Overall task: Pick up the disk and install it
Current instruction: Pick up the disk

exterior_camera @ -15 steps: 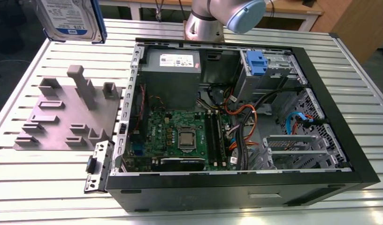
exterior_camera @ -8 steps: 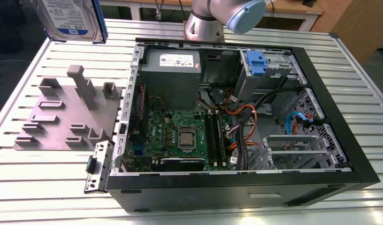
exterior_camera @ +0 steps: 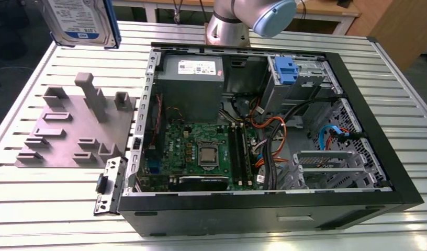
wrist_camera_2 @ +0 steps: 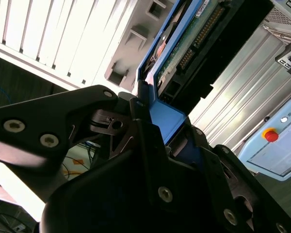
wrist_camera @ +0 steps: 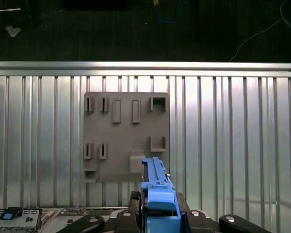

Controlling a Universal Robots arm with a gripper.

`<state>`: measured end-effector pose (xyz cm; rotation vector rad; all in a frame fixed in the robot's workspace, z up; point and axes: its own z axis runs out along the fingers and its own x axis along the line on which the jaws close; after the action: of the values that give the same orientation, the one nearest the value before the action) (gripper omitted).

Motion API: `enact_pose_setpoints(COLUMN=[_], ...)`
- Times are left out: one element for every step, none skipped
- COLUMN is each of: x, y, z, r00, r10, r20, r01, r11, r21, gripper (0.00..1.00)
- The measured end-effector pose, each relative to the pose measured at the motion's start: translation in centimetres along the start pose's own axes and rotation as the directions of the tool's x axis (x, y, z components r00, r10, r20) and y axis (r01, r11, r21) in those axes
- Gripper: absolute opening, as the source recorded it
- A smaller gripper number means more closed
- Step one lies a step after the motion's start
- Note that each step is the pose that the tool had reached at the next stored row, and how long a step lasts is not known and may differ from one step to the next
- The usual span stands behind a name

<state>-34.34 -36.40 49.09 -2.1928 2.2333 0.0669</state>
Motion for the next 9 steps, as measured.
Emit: enact_pose_setpoints(x=[0.00, 0.00, -0.01, -0.01, -0.01, -0.01, -0.01, -0.01, -0.01], y=[-0.16, -0.23, -0.24, -0.25, -0.29, -0.33, -0.36, -0.40, -0.44], z=[0.00, -0.01, -0.01, -0.01, -0.01, -0.01, -0.01, -0.01, -0.01], r00=[1.0000, 1.0000, 1.0000, 1.0000, 1.0000, 1.0000, 1.0000, 1.0000, 1.0000], r10=[0.000, 0.000, 0.000, 0.000, 0.000, 0.000, 0.000, 0.000, 0.000], r20=[0.0000, 0.0000, 0.0000, 0.0000, 0.0000, -0.0001, -0.0001, 0.0000, 0.0000], r01=[0.000, 0.000, 0.000, 0.000, 0.000, 0.000, 0.000, 0.000, 0.000], r11=[1.0000, 1.0000, 1.0000, 1.0000, 1.0000, 1.0000, 1.0000, 1.0000, 1.0000], r21=[0.0000, 0.0000, 0.0000, 0.0000, -0.0001, -0.0001, -0.0001, 0.0000, 0.0000], gripper=[0.37, 0.37, 0.37, 0.37, 0.37, 0.37, 0.37, 0.37, 0.37])
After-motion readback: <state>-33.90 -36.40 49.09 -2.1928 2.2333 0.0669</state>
